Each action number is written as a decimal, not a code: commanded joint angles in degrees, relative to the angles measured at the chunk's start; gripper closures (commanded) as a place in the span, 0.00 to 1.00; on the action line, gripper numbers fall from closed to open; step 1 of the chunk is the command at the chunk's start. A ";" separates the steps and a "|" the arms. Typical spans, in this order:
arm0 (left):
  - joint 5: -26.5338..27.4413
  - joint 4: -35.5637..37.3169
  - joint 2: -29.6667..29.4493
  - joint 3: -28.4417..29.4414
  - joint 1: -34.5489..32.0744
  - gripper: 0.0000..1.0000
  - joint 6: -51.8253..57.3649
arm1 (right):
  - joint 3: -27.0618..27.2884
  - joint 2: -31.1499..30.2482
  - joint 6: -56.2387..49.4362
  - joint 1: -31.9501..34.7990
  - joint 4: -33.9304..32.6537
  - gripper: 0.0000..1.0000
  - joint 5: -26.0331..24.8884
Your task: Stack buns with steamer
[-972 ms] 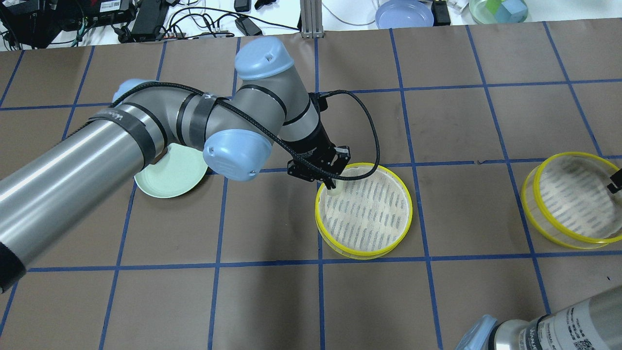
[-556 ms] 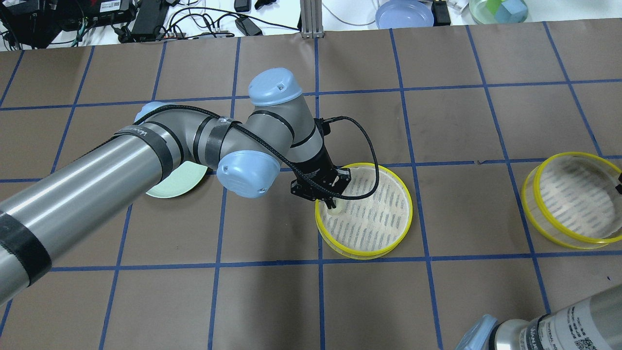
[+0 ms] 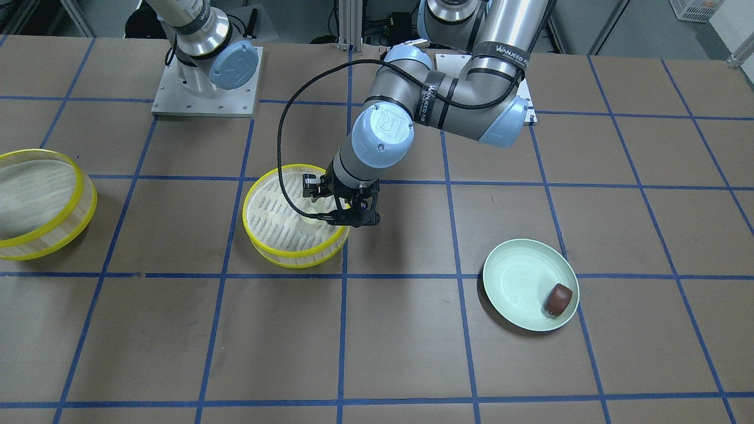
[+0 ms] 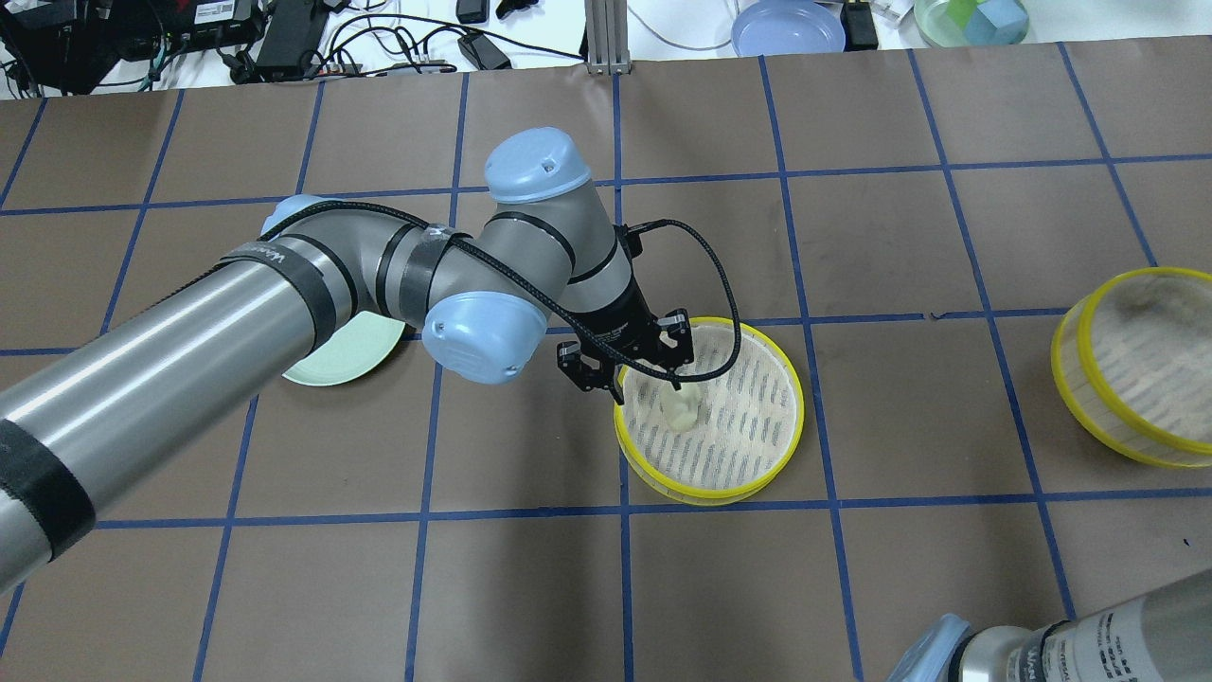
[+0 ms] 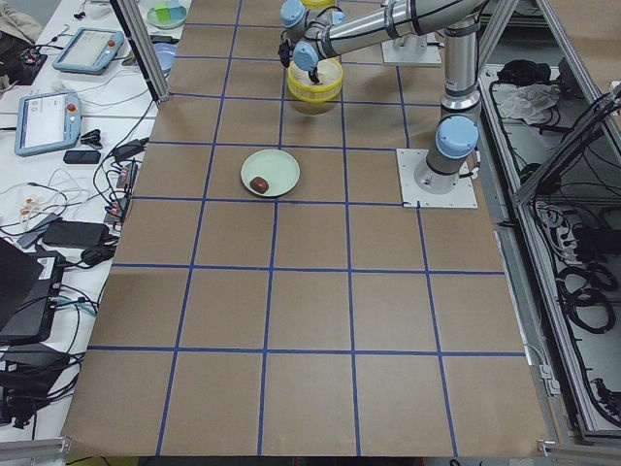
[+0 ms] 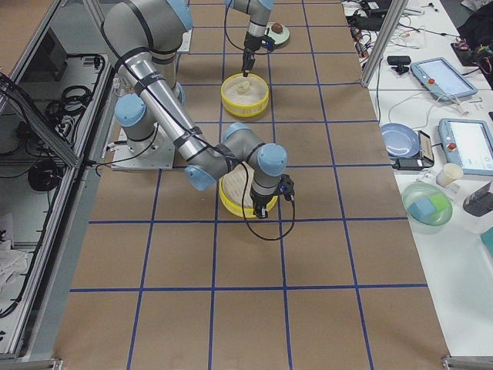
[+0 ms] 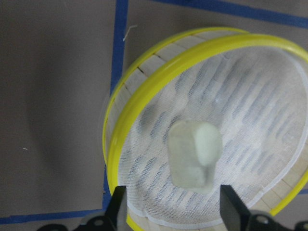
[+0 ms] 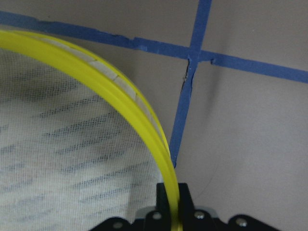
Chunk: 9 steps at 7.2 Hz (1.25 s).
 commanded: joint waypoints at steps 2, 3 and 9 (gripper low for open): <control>10.09 -4.30 3.06 7.14 3.56 0.00 1.63 | -1.76 -9.42 16.49 11.23 12.41 1.00 -0.43; 14.80 -7.11 4.72 9.34 6.10 0.00 7.39 | -1.84 -11.10 26.50 18.59 15.41 1.00 -0.43; 19.78 -12.77 9.23 9.46 34.90 0.00 46.07 | 7.25 -10.14 58.60 51.18 11.89 1.00 3.53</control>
